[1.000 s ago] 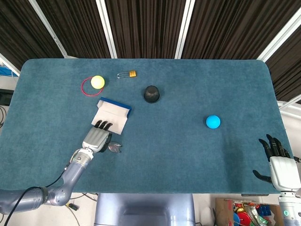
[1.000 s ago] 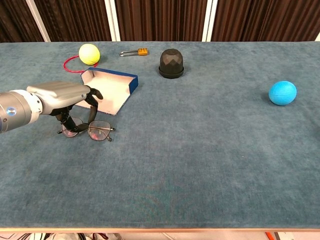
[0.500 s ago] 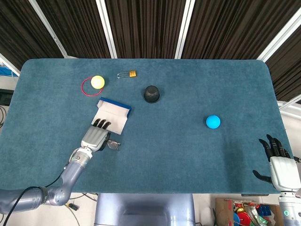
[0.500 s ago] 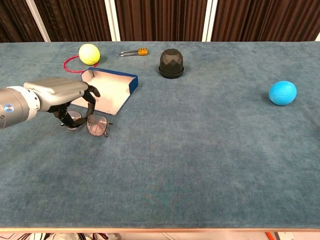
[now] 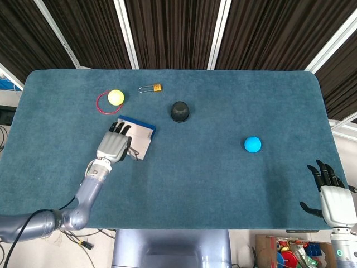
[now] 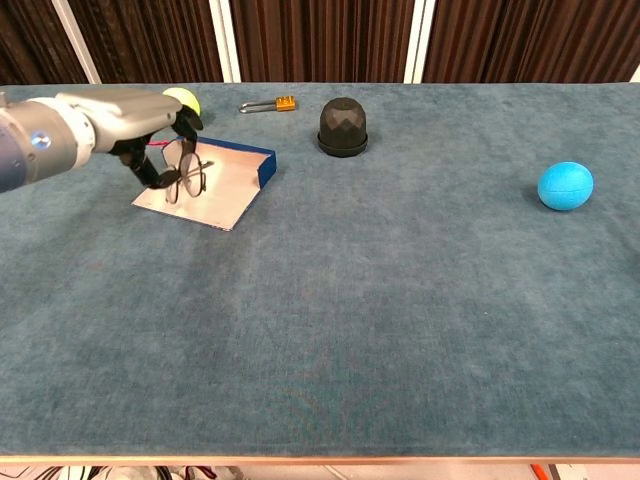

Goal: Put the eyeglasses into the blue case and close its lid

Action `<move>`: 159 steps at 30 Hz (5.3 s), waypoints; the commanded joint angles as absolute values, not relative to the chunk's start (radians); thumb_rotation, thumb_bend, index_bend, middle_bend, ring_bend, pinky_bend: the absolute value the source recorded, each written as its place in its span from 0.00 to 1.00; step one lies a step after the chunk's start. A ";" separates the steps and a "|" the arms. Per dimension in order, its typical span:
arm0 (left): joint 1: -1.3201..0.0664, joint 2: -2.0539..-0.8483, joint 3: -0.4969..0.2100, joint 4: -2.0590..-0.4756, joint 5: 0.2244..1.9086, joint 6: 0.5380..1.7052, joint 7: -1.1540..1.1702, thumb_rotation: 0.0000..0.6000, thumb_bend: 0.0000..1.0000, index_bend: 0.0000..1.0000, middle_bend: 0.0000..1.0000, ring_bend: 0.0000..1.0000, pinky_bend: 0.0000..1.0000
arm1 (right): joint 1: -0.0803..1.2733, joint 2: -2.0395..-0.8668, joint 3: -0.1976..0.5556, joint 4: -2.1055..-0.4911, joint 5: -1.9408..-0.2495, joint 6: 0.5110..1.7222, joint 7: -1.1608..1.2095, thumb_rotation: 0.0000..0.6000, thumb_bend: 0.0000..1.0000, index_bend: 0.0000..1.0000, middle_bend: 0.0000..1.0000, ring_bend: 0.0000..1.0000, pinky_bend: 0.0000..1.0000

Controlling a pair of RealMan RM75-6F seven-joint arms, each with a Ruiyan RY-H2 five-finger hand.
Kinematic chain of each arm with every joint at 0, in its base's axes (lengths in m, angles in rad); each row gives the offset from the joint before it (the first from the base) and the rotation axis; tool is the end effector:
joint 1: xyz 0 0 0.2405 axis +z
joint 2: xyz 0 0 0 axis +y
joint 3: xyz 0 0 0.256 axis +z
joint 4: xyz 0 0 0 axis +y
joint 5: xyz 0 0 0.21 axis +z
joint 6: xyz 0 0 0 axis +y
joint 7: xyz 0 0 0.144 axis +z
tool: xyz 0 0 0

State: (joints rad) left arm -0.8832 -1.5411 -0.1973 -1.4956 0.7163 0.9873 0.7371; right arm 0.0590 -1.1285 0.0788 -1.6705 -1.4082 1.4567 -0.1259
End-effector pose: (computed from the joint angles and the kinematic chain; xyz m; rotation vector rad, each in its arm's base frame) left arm -0.1360 0.3745 -0.0092 -1.8204 -0.8301 -0.6446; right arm -0.3143 -0.1775 0.1553 1.3216 -0.9207 0.8002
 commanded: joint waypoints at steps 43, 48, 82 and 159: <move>-1.109 -1.866 -0.223 -0.820 0.526 0.770 0.873 1.00 0.48 0.58 0.09 0.00 0.00 | 0.061 -1.123 0.086 -1.682 -1.367 1.434 -0.120 1.00 0.12 0.13 0.00 0.00 0.23; -1.115 -1.895 -0.229 -0.767 0.536 0.757 0.865 1.00 0.48 0.58 0.09 0.00 0.00 | 0.061 -1.122 0.088 -1.684 -1.363 1.431 -0.119 1.00 0.12 0.13 0.00 0.00 0.23; -1.133 -1.939 -0.324 -0.779 0.491 0.808 0.932 1.00 0.47 0.22 0.08 0.00 0.00 | 0.060 -1.123 0.089 -1.685 -1.361 1.436 -0.121 1.00 0.12 0.13 0.00 0.00 0.23; -0.935 -1.677 -0.146 -1.236 0.628 0.830 0.637 1.00 0.49 0.00 0.67 0.63 0.75 | 0.055 -1.118 0.096 -1.702 -1.324 1.431 -0.137 1.00 0.12 0.13 0.00 0.00 0.23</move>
